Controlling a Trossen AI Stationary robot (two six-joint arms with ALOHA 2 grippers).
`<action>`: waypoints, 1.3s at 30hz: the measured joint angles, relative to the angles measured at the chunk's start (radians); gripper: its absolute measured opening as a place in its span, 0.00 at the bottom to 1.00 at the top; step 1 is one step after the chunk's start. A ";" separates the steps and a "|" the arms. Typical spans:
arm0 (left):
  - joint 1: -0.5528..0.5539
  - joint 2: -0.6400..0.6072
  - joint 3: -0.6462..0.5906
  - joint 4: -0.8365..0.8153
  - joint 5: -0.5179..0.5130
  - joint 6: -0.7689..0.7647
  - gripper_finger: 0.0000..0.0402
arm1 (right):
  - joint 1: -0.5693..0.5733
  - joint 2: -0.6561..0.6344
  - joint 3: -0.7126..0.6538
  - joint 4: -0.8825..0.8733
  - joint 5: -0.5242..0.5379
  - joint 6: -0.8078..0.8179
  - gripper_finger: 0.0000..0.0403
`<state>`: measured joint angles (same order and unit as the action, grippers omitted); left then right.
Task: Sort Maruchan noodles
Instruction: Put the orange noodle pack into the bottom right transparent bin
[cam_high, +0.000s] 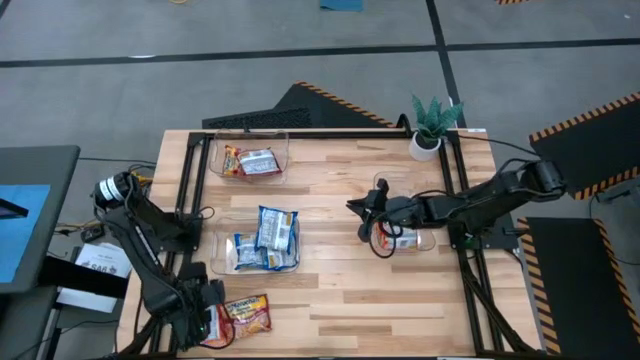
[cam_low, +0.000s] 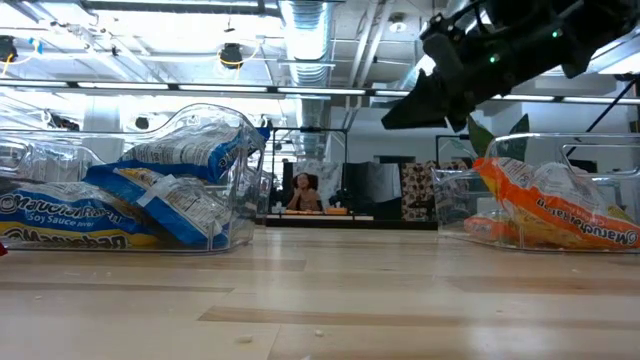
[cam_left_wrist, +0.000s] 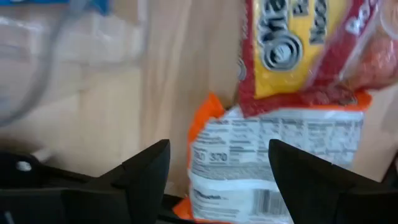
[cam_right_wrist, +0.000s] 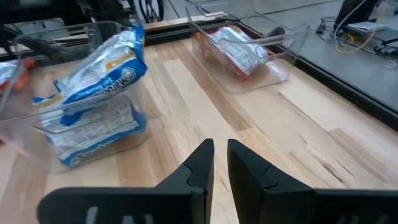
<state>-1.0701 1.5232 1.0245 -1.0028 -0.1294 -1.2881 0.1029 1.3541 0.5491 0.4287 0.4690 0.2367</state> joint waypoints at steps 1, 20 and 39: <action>0.003 0.006 0.000 0.009 0.017 0.007 0.65 | -0.002 0.008 0.000 0.008 0.000 0.000 0.18; -0.030 0.026 -0.164 0.190 0.100 -0.073 0.65 | -0.001 0.027 0.000 0.027 0.000 -0.001 0.18; 0.001 0.016 -0.168 0.140 0.132 0.027 0.00 | -0.001 0.027 0.000 0.027 0.000 -0.002 0.18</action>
<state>-1.0690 1.5396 0.8566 -0.8624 0.0028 -1.2610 0.1020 1.3811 0.5488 0.4553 0.4690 0.2352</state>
